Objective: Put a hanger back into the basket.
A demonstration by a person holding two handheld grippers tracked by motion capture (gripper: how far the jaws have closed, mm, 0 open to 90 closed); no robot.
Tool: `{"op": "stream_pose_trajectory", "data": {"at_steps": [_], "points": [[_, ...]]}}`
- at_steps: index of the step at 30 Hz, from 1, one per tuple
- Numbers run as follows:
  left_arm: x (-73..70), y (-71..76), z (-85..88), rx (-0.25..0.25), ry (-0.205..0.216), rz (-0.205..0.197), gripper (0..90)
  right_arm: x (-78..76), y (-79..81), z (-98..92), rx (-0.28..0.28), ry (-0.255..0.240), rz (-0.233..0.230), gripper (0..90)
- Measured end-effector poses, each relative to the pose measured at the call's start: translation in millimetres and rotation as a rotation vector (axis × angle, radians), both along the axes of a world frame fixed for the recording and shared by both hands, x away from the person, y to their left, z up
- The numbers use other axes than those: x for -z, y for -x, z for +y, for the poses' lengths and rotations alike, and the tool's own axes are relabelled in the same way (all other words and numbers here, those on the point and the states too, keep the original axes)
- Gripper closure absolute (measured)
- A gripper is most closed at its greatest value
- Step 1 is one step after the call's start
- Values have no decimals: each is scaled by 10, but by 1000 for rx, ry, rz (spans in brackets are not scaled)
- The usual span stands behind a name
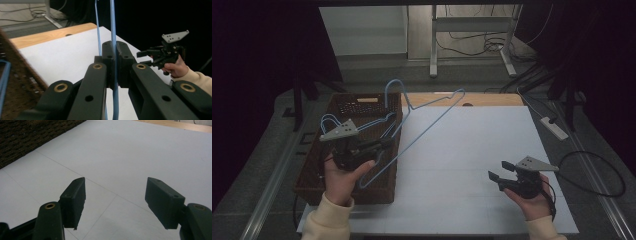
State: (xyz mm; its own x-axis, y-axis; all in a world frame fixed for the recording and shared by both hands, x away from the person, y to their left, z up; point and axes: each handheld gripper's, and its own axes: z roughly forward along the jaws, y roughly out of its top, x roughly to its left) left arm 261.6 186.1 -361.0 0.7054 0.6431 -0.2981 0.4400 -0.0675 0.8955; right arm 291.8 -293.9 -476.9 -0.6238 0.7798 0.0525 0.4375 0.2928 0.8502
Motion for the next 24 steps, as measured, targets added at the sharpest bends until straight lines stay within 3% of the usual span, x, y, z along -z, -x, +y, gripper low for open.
{"op": "stream_pose_trajectory", "data": {"at_steps": [12,16,24], "points": [[12,5,517,-113,-12,9,864,16,-10,12,5,11,6,339],[45,-18,724,-164,-19,28,864,19,-10,14,6,11,6,339],[127,-74,946,-218,-48,63,864,25,-14,20,3,16,8,339]]}}
